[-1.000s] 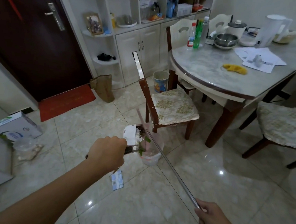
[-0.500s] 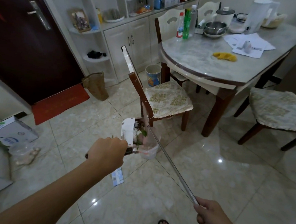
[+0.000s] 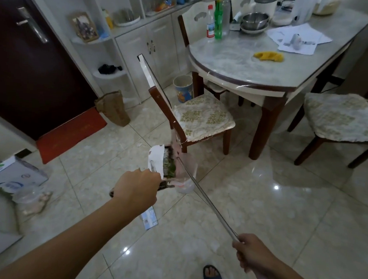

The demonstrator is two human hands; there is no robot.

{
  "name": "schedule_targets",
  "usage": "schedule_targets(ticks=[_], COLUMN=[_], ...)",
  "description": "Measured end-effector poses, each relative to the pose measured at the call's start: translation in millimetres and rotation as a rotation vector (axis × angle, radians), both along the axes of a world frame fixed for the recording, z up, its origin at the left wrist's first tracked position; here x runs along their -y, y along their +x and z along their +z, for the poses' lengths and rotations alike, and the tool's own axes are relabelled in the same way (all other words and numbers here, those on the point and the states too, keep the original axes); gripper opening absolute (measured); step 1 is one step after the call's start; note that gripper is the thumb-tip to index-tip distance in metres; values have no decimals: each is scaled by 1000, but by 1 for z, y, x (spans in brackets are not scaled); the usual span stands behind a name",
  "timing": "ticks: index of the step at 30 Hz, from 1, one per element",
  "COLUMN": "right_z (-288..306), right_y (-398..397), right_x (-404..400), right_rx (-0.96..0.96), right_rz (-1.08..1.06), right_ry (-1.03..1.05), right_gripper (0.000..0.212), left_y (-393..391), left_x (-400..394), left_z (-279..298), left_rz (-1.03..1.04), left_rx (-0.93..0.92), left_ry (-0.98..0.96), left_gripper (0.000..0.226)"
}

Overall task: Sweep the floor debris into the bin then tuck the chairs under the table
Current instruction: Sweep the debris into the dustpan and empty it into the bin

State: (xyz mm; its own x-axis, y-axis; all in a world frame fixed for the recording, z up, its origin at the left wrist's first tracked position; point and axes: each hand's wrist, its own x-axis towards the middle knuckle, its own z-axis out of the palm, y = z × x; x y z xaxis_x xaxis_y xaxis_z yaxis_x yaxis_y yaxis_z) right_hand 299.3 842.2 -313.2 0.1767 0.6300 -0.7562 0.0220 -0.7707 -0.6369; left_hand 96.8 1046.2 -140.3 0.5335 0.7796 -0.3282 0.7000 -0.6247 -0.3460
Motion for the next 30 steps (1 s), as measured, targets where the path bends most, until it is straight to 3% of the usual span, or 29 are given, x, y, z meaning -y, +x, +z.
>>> schedule_targets(ticks=[5,9,13,18,25,30], right_z=[-18,-28,-34,-42,-51,-50], right_y=[6,11,13,10,19,19], right_x=[1,8,21,33,24,25], right_rx=[153,404,515,593,533,596], right_rz=[95,286,363,333,366,391], right_ry=[-12,12,17,-10,70,64], right_gripper=[17,28,33,17,29,15], left_y=[5,11,16,14,16,12], left_x=[-1,-3,-2,20,29,24], left_z=[-2,1,-3,-23,-32,-31], left_rz=[20,-1,-12,-7,36,73], left_rx=[-21,-16,-23,-53,-55,-11], left_ry=[-13,1,2,7,9,19], left_gripper=[26,22,21,16,17,18])
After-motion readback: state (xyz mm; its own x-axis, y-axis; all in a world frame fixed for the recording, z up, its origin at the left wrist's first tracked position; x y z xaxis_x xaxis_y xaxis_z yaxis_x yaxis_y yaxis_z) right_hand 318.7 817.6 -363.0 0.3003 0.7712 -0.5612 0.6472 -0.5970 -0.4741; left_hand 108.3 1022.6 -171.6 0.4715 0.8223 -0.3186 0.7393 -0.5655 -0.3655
